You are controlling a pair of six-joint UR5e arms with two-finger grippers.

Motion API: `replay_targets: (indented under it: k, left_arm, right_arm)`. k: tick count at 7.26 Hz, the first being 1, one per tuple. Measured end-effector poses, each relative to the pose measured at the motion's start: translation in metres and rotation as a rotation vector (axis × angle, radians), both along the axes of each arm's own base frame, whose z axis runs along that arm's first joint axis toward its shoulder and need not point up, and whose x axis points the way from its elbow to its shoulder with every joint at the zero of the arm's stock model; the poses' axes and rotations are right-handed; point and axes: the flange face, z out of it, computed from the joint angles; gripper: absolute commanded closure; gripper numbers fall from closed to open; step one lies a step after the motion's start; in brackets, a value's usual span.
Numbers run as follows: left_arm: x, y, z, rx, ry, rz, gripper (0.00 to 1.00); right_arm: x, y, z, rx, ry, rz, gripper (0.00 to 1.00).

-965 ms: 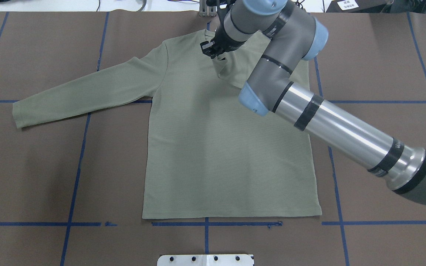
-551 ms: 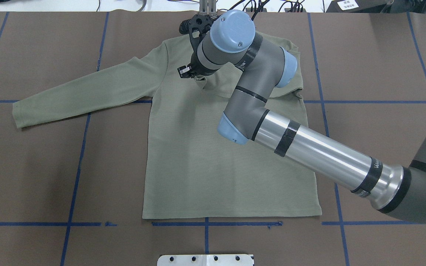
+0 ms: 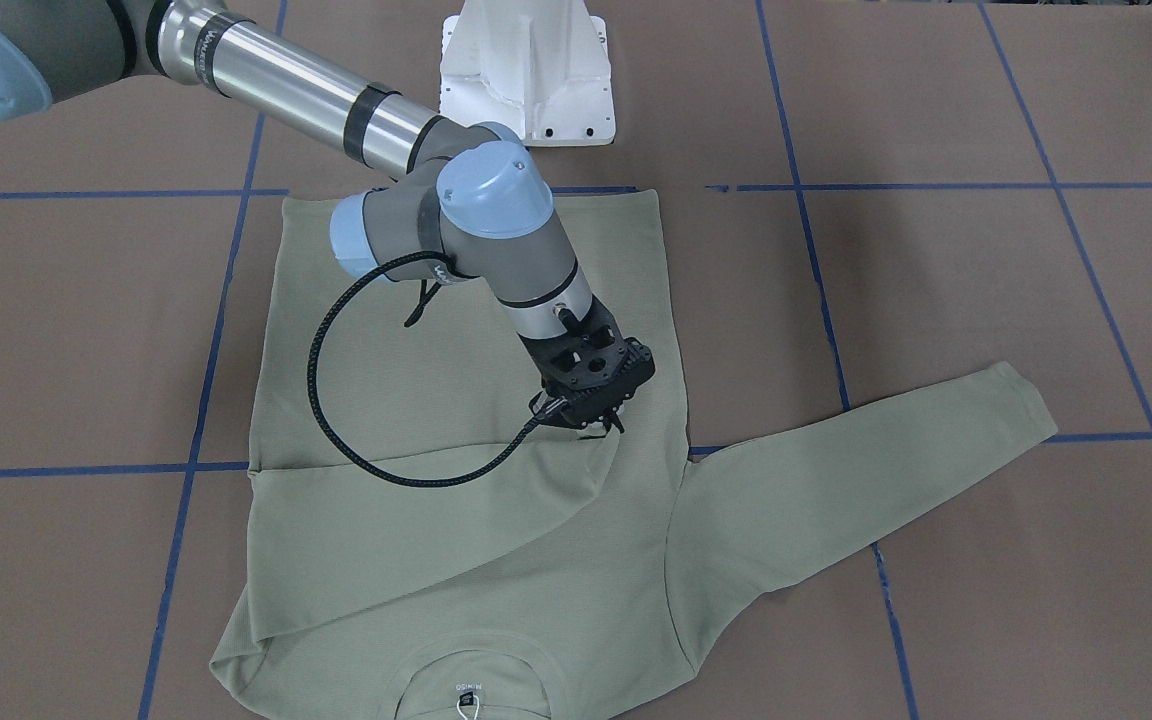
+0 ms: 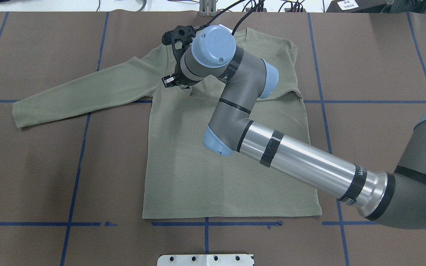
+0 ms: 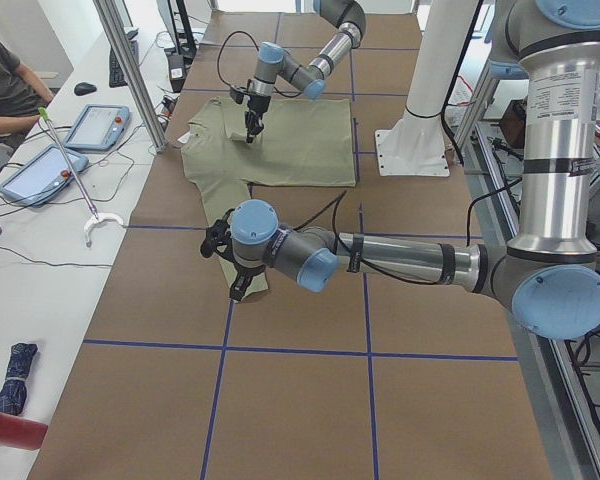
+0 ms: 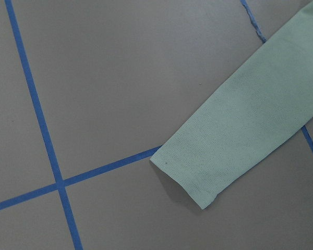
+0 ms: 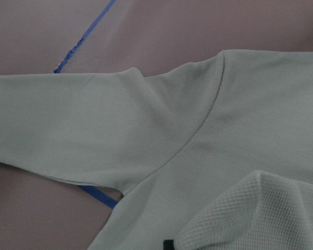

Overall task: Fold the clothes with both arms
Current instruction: 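Carry the grasped sleeve across the shirt body toward the left arm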

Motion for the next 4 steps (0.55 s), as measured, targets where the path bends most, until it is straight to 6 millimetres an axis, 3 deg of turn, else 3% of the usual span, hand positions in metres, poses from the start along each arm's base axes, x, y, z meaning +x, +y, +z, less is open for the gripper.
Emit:
replay_targets:
  k: [2, 4]
  left_arm:
    - [0.001, -0.001, -0.001, -0.005, 0.002, -0.004, 0.0]
    - [0.001, -0.003, -0.005, -0.015, 0.008, -0.015, 0.0]
  right_arm:
    - [-0.036, 0.035, -0.015, -0.005, -0.029, 0.065, 0.0]
    - [-0.048, 0.048, -0.019, -0.048, -0.056, 0.117, 0.0]
